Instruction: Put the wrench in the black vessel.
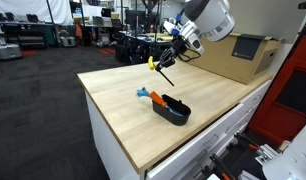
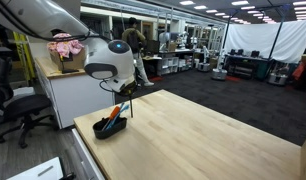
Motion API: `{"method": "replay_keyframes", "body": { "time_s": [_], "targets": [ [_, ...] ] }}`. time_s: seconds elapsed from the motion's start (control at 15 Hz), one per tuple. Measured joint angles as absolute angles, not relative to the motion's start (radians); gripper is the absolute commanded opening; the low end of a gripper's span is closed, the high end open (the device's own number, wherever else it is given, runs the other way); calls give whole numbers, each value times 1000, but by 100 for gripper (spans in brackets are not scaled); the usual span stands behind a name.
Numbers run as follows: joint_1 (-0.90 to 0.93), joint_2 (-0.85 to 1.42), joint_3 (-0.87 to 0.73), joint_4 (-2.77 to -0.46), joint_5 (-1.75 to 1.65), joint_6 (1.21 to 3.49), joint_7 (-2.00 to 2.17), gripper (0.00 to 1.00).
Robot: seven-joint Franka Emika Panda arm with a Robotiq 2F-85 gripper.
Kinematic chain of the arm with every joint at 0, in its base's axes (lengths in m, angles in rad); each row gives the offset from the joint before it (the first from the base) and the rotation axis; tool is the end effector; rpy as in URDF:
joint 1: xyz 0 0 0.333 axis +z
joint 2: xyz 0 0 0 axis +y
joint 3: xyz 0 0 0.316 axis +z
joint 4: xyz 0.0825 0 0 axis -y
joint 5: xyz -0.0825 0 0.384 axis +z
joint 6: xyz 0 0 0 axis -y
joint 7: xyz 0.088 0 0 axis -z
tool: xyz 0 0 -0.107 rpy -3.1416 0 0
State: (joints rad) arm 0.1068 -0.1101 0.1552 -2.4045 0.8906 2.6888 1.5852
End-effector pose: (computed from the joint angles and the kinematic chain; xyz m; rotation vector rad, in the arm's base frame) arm 0.4933 0.1068 0.3895 -1.3033 2.1679 0.2491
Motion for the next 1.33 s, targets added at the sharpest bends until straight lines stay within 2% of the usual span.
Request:
{"method": "replay_keyframes", "body": {
  "time_s": [0.27,0.33,1.0,1.33],
  "targets": [
    [107,-108,150,-2406,890,2688,1583,11],
    [107,-108,150,-2406,890,2688,1583,3],
    [107,-161,159,-2458,686,2686,1944,3],
    [126,-192,184,-2471,695,2698,2144,3]
  ]
}}
